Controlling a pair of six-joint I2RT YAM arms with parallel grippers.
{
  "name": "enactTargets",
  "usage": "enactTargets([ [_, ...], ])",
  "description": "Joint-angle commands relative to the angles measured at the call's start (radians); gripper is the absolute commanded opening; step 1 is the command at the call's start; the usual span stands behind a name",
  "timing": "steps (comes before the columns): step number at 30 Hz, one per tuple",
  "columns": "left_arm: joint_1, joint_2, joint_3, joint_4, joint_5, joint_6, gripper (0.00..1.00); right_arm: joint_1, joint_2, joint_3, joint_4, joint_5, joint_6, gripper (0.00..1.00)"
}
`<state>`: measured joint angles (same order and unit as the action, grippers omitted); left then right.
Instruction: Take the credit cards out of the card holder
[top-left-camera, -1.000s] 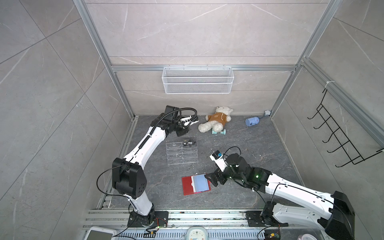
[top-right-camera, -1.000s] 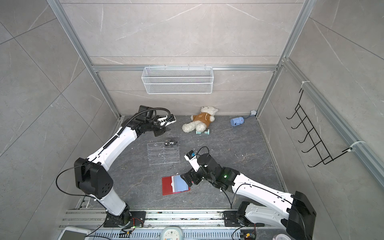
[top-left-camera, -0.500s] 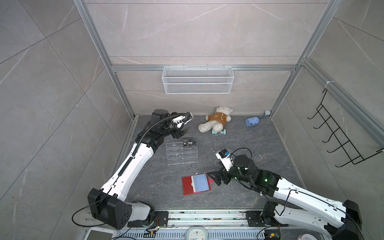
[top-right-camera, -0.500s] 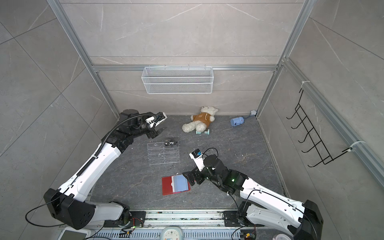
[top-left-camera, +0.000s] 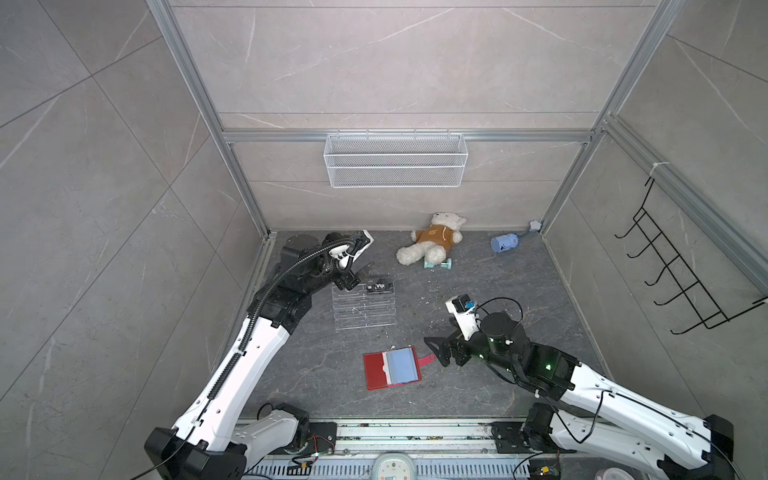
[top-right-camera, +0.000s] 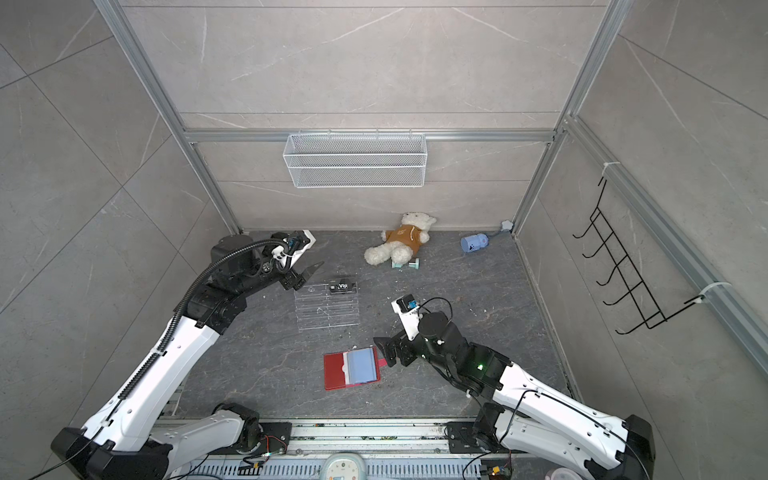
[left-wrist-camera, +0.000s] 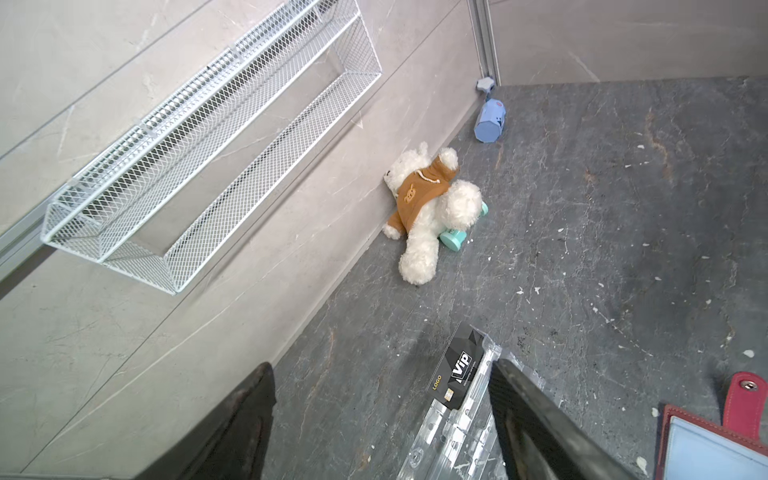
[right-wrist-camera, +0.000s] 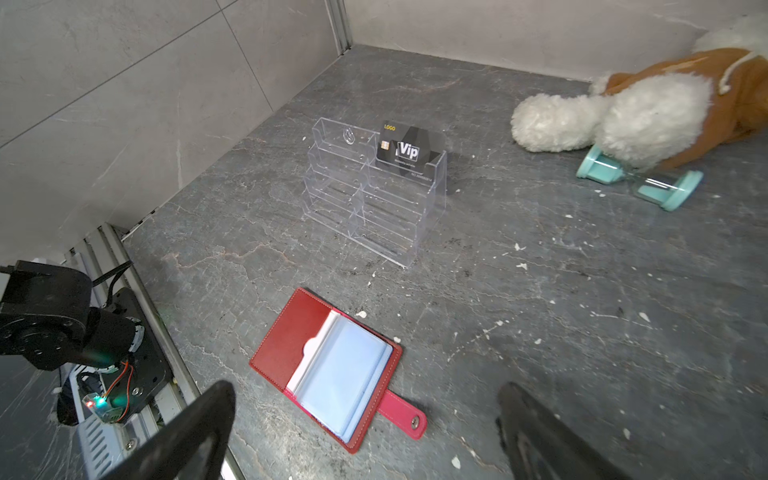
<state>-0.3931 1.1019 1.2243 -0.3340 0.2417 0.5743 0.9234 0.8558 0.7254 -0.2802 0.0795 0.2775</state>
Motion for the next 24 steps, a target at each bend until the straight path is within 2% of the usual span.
enactTargets([
  [1, -0.003, -0.064, -0.036, 0.046, 0.025, -0.077, 0.83, 0.003, -0.038, -0.021, -0.040, 0.068, 0.020, 1.00],
  [4, -0.003, -0.119, -0.090, 0.073, 0.015, -0.115, 0.97, 0.003, -0.061, -0.023, -0.053, 0.091, 0.019, 1.00],
  [5, -0.003, -0.138, -0.110, 0.082, 0.012, -0.126, 0.98, 0.002, -0.067, -0.022, -0.061, 0.101, 0.017, 1.00],
  [17, -0.003, -0.314, -0.253, 0.111, -0.036, -0.257, 1.00, 0.001, -0.153, -0.021, -0.124, 0.164, 0.011, 1.00],
  [24, -0.003, -0.419, -0.341, 0.136, -0.080, -0.399, 1.00, 0.002, -0.222, -0.028, -0.166, 0.245, 0.015, 1.00],
])
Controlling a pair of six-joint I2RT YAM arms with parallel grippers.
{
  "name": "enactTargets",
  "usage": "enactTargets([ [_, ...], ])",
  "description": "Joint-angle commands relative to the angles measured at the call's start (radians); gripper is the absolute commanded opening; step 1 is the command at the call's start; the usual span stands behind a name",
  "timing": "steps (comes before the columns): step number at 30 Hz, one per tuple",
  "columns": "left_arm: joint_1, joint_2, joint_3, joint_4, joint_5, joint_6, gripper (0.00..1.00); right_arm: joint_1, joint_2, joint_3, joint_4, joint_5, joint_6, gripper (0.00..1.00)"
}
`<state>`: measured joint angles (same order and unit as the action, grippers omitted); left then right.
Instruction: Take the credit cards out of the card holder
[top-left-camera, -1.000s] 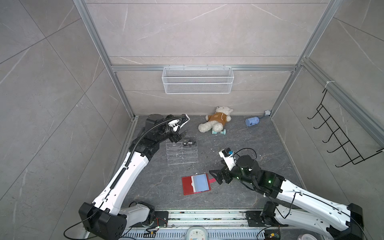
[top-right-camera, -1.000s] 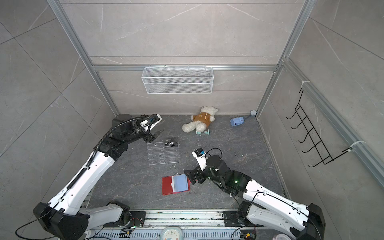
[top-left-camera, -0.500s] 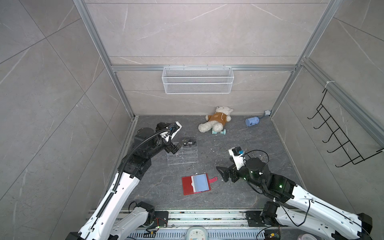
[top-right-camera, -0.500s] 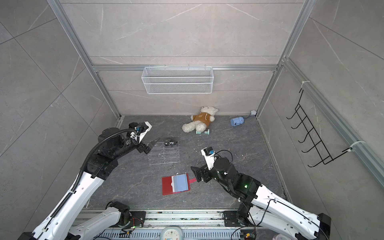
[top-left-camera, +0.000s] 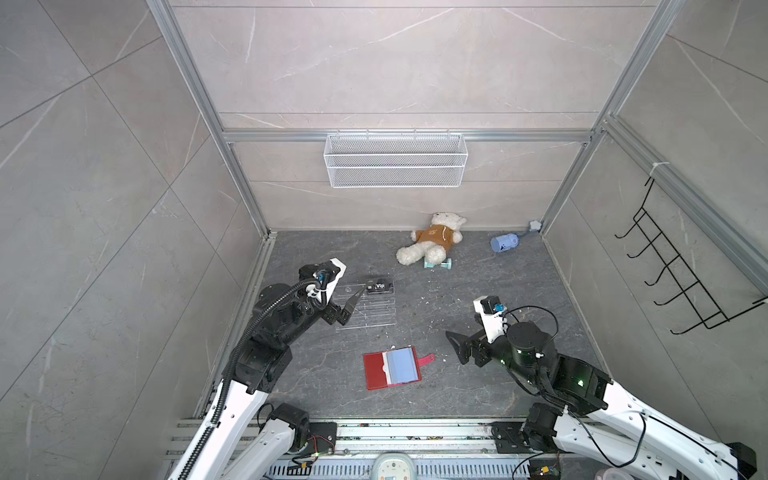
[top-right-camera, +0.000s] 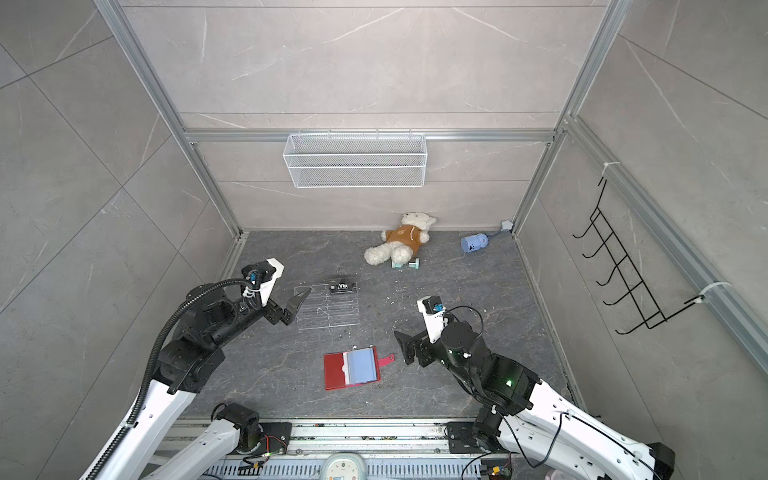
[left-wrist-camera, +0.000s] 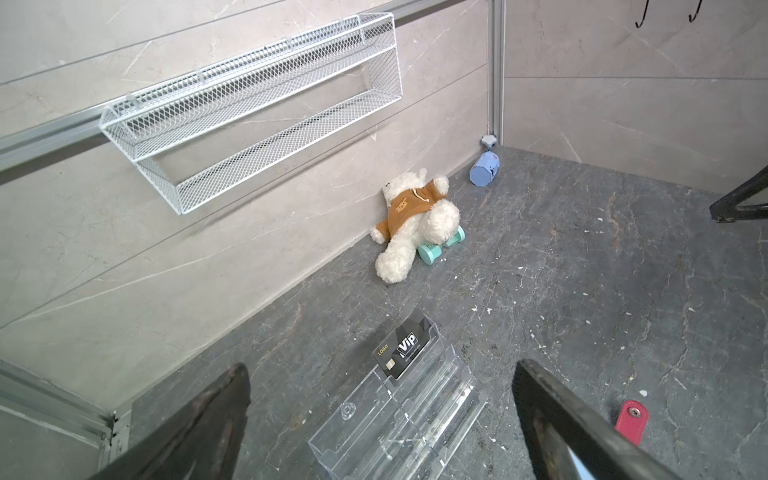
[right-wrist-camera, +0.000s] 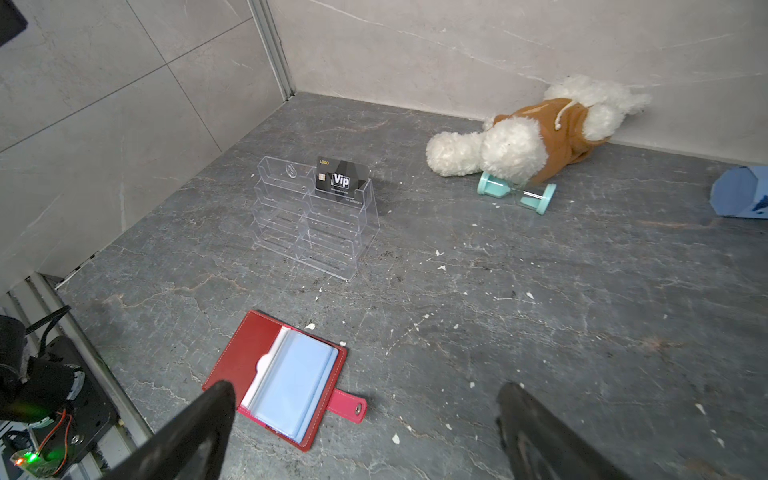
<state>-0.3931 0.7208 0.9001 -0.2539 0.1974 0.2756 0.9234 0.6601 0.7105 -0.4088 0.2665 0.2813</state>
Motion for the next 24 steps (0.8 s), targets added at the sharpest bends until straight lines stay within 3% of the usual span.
enactTargets([
  [1, -0.003, -0.057, -0.035, 0.060, -0.049, -0.121, 1.00, 0.002, -0.037, -0.014, -0.044, 0.073, 0.013, 1.00],
  [10, -0.003, -0.203, -0.178, 0.074, -0.169, -0.210, 1.00, 0.000, -0.123, -0.032, -0.094, 0.192, 0.022, 1.00],
  [24, -0.003, -0.189, -0.362, 0.245, -0.304, -0.266, 1.00, 0.000, -0.263, -0.151, -0.062, 0.343, 0.010, 1.00],
])
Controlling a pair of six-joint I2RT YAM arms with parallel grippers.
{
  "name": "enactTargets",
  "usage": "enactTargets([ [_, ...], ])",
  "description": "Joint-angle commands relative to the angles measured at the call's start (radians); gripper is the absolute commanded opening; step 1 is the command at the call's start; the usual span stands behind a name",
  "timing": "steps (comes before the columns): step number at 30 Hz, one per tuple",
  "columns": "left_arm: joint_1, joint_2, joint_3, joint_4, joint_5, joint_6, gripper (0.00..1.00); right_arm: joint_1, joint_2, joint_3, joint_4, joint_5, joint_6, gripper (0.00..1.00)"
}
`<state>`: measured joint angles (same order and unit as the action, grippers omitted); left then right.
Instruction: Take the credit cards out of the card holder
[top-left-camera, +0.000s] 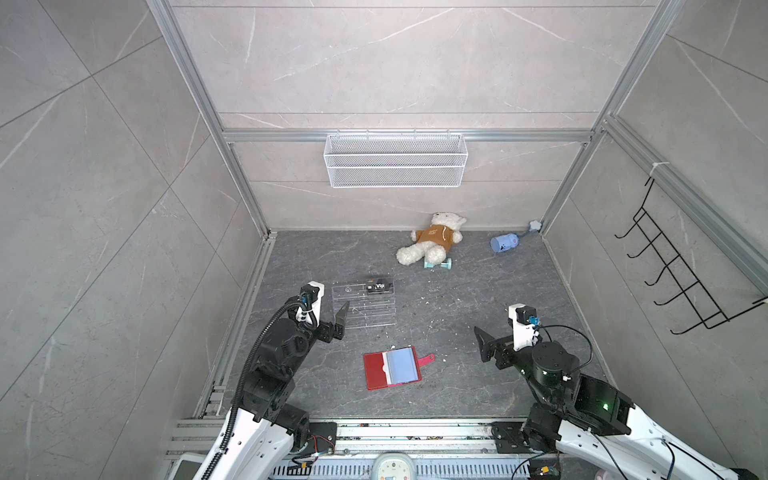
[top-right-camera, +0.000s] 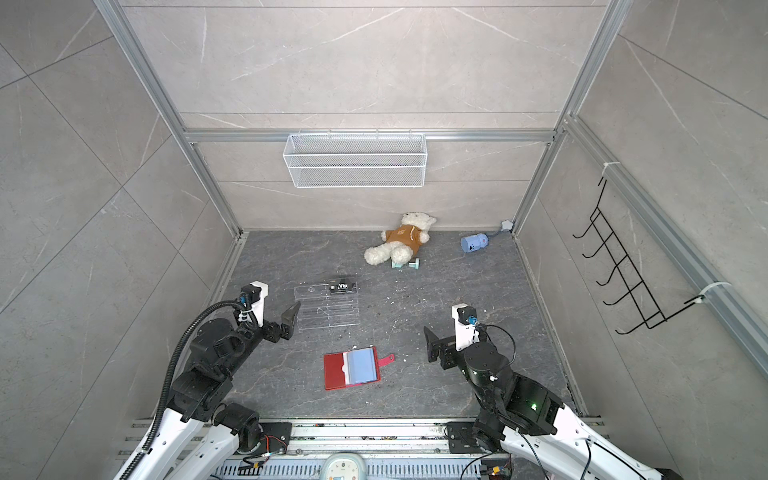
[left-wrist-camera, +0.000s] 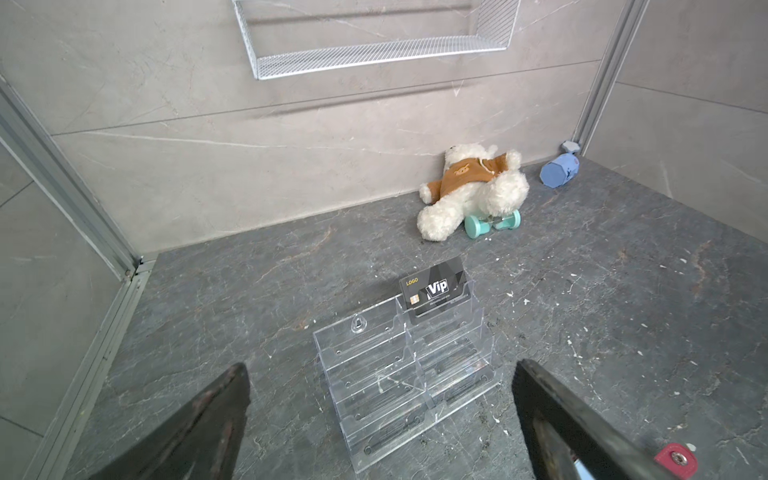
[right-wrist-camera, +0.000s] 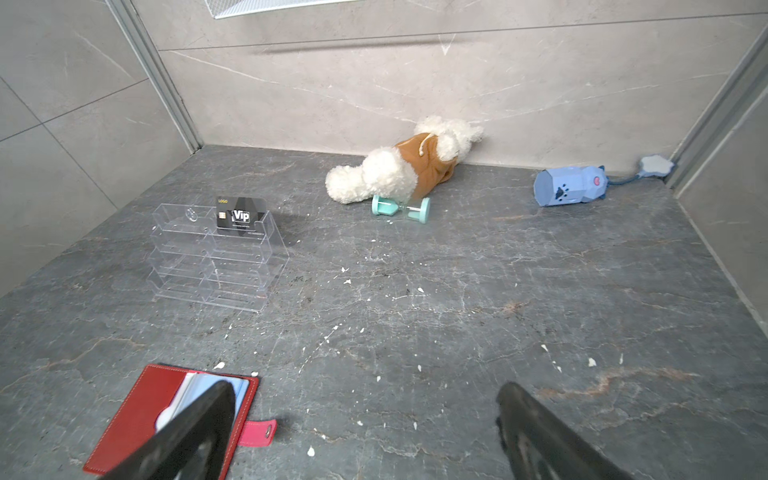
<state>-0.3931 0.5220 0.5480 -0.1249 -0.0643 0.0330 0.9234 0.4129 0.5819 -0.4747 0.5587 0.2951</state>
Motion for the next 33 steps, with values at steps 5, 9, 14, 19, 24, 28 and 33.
enactTargets([
  [5, -0.003, 0.053, -0.040, 0.164, -0.054, -0.019, 1.00, -0.002, -0.016, -0.048, 0.015, 0.066, -0.011, 1.00],
  [9, -0.003, 0.073, -0.062, 0.200, -0.061, -0.009, 1.00, -0.002, 0.009, -0.065, 0.047, 0.077, -0.025, 1.00],
  [14, -0.003, 0.113, -0.074, 0.237, -0.076, 0.001, 1.00, -0.012, 0.073, -0.080, 0.104, 0.096, -0.049, 1.00],
  [19, -0.001, 0.156, -0.101, 0.307, -0.081, 0.014, 1.00, -0.050, 0.128, -0.102, 0.185, 0.064, -0.082, 1.00],
  [24, -0.001, 0.204, -0.117, 0.363, -0.092, 0.034, 1.00, -0.136, 0.179, -0.119, 0.246, 0.001, -0.099, 1.00],
  [28, 0.002, 0.248, -0.129, 0.416, -0.098, 0.056, 1.00, -0.209, 0.231, -0.138, 0.317, -0.054, -0.115, 1.00],
  [33, 0.028, 0.325, -0.141, 0.493, -0.093, 0.059, 1.00, -0.305, 0.332, -0.148, 0.416, -0.127, -0.134, 1.00],
])
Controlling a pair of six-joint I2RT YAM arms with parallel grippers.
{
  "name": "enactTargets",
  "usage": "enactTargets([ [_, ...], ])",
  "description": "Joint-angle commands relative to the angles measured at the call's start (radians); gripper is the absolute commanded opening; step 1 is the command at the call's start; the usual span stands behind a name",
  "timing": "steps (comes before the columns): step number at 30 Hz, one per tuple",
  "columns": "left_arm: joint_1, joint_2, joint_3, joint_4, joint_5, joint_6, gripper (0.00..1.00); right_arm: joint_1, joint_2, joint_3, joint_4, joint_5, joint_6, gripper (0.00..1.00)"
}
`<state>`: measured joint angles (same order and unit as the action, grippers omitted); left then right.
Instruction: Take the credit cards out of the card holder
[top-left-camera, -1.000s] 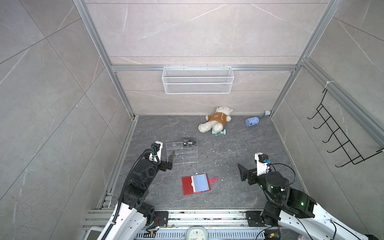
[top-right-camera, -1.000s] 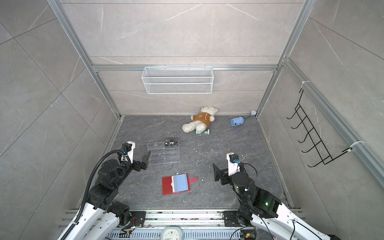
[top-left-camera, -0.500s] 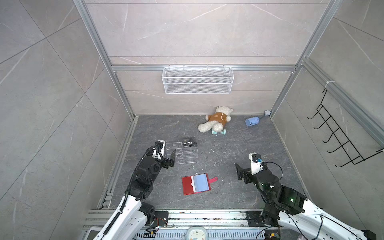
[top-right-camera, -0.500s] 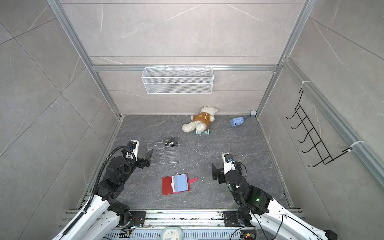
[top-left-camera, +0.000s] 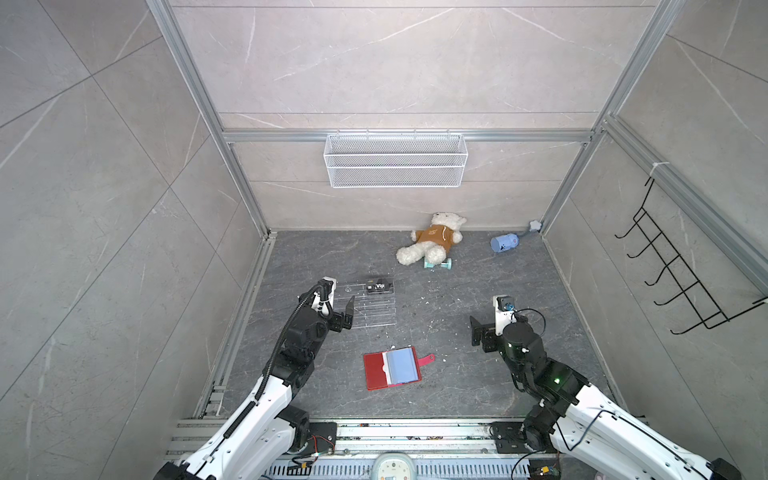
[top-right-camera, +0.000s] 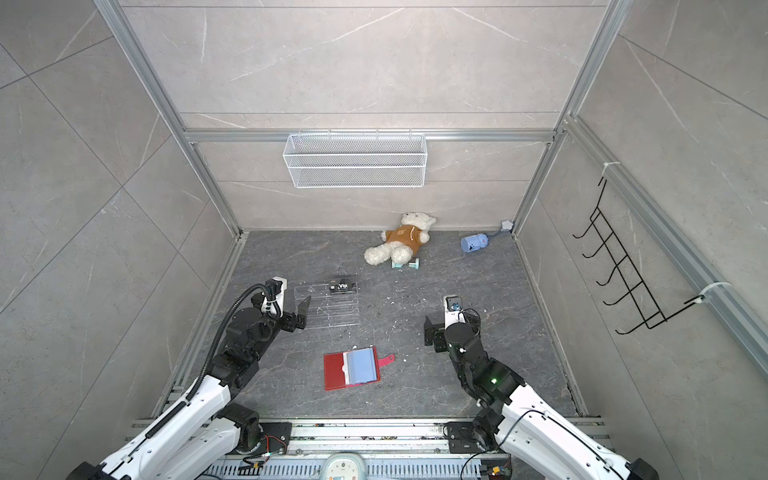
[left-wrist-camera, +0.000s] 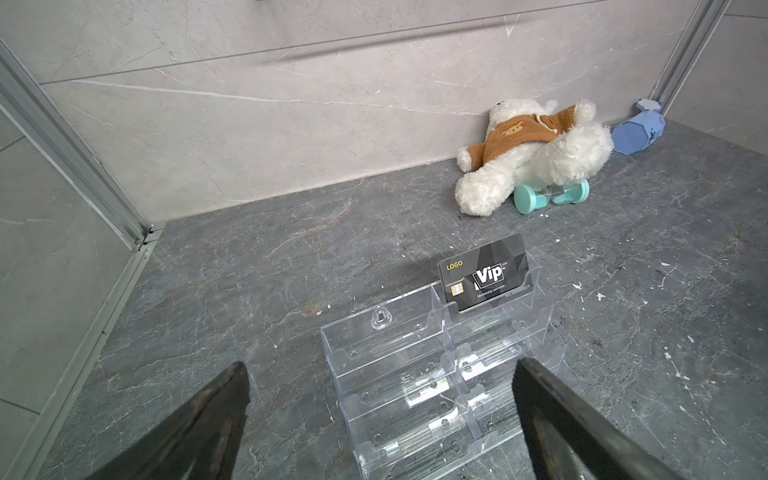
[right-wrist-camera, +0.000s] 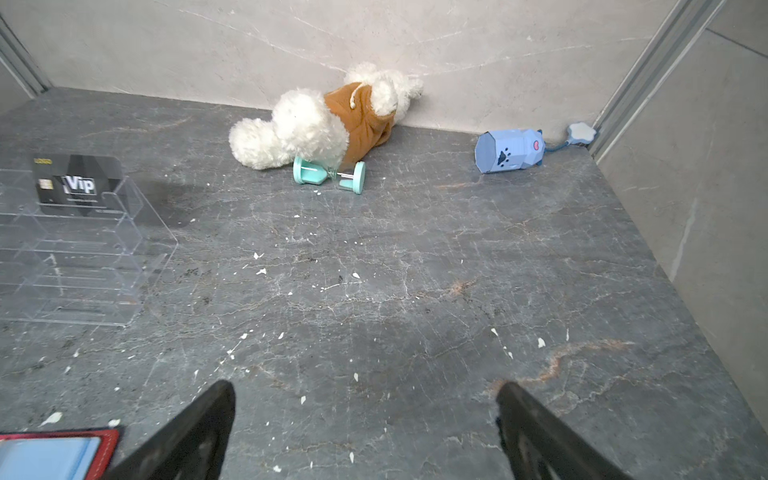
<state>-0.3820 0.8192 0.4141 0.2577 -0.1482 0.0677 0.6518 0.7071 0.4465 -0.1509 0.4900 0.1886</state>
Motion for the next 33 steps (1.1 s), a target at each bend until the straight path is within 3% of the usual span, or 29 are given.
enactTargets([
  [1, 0.026, 0.045, -0.012, 0.131, -0.007, 0.024, 1.00, -0.055, 0.060, -0.013, 0.115, -0.076, -0.034, 1.00],
  [17, 0.253, 0.290, -0.110, 0.452, 0.145, -0.006, 1.00, -0.518, 0.316, -0.027, 0.396, -0.363, -0.011, 1.00],
  [25, 0.335, 0.347, -0.120, 0.530, 0.200, 0.015, 1.00, -0.576, 0.451, -0.055, 0.555, -0.365, -0.043, 1.00],
  [33, 0.339, 0.334, -0.149, 0.521, 0.231, 0.073, 1.00, -0.578, 0.575, -0.121, 0.843, -0.312, -0.095, 1.00],
])
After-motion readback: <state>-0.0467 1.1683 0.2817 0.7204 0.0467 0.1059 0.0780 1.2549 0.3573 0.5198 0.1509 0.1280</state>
